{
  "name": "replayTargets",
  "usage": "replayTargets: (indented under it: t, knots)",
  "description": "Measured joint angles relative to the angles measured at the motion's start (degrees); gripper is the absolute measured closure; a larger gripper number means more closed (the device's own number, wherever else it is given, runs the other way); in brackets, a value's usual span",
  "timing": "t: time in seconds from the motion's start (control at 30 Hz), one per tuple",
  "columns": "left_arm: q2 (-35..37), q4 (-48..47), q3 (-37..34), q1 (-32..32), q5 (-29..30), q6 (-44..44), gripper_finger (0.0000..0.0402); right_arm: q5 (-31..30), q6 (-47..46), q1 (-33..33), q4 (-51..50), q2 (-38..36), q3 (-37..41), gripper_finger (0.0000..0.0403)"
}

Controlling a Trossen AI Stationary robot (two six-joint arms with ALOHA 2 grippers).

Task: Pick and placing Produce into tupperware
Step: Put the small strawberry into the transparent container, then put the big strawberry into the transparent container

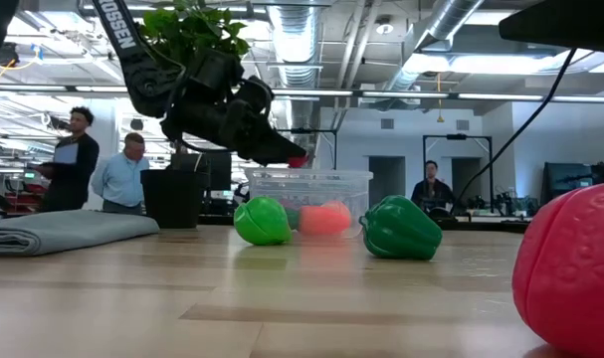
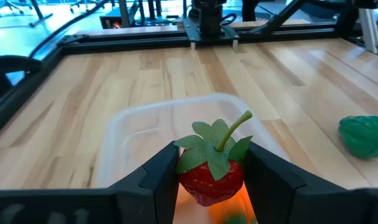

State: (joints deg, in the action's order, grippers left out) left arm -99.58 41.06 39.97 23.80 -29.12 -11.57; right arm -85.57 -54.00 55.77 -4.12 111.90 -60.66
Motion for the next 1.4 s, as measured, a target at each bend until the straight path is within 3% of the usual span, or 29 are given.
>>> replayTargets:
  t: [0.3,0.87,1.03,1.13,1.4]
  knots:
    - [-1.0,-0.2,0.8,-1.8,5.5,-0.9,0.025,0.3,0.0,0.0,-0.2,0.0,0.0,0.017]
    - [-0.8,-0.1,0.8,-3.6,5.7,-1.6,0.0181,2.0,0.0,0.0,-0.2,0.0,0.0,0.017]
    - [2.2,-0.5,0.8,-5.3,2.2,-3.6,0.0171,6.7,0.0,-0.3,-0.7,0.0,0.0,0.017]
    - [5.9,-4.0,0.8,-6.7,1.1,-4.4,0.0171,10.3,0.0,-0.4,-1.5,0.0,0.0,0.017]
    - [19.9,-25.6,0.8,-12.6,1.0,-8.8,0.0171,19.0,-2.3,1.0,-1.9,-0.4,0.0,0.017]
